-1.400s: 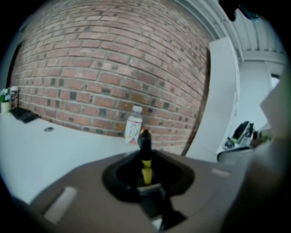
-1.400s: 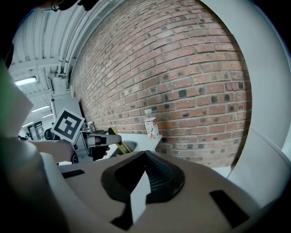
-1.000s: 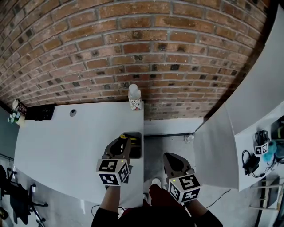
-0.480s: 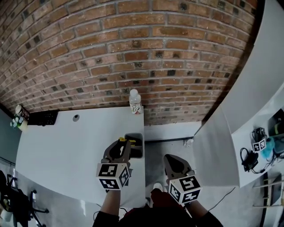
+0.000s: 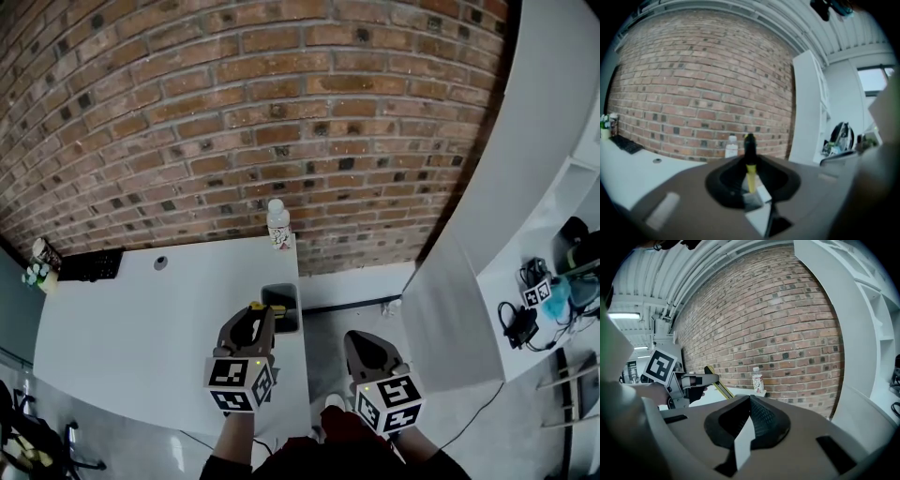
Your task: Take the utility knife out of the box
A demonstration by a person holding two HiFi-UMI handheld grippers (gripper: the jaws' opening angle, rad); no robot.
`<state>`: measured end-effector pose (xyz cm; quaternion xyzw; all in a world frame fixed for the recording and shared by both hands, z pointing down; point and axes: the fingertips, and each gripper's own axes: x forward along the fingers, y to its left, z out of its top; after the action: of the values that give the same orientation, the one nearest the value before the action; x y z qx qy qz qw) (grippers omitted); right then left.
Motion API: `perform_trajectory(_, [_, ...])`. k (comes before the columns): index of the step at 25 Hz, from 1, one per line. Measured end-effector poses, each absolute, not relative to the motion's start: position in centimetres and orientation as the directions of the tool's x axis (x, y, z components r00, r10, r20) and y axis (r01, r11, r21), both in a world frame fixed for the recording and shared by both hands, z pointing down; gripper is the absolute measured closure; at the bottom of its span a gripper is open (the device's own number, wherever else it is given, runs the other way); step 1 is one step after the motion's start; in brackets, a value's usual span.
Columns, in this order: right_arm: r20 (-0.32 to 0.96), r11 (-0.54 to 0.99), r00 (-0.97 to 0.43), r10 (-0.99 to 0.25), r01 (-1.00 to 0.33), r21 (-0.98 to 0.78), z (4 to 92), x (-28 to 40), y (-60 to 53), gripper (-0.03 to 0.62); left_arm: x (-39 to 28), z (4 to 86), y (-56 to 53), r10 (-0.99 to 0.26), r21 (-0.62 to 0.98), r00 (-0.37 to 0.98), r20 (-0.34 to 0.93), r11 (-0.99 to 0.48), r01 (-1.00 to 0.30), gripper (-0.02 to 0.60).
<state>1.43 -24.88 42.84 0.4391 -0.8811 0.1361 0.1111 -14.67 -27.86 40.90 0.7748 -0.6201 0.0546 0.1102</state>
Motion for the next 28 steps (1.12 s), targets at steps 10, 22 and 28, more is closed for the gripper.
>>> perform_trajectory(10, [0.281, 0.531, -0.541, -0.792, -0.839, -0.12, 41.7, 2.6, -21.2, 0.586, -13.3, 39.1, -24.4, -0.94, 0.076, 0.292, 0.173, -0.283, -0.956, 0.506])
perform_trajectory(22, [0.268, 0.439, -0.45, -0.852, -0.893, -0.104, 41.1, 4.5, -16.1, 0.586, -11.0, 38.4, -19.8, -0.906, 0.076, 0.396, 0.149, -0.388, -0.918, 0.506])
perform_trajectory(28, [0.265, 0.391, -0.402, -0.877, -0.916, -0.094, 40.9, 5.5, -14.0, 0.586, -9.6, 38.6, -17.9, -0.881, 0.085, 0.448, 0.15, -0.44, -0.894, 0.506])
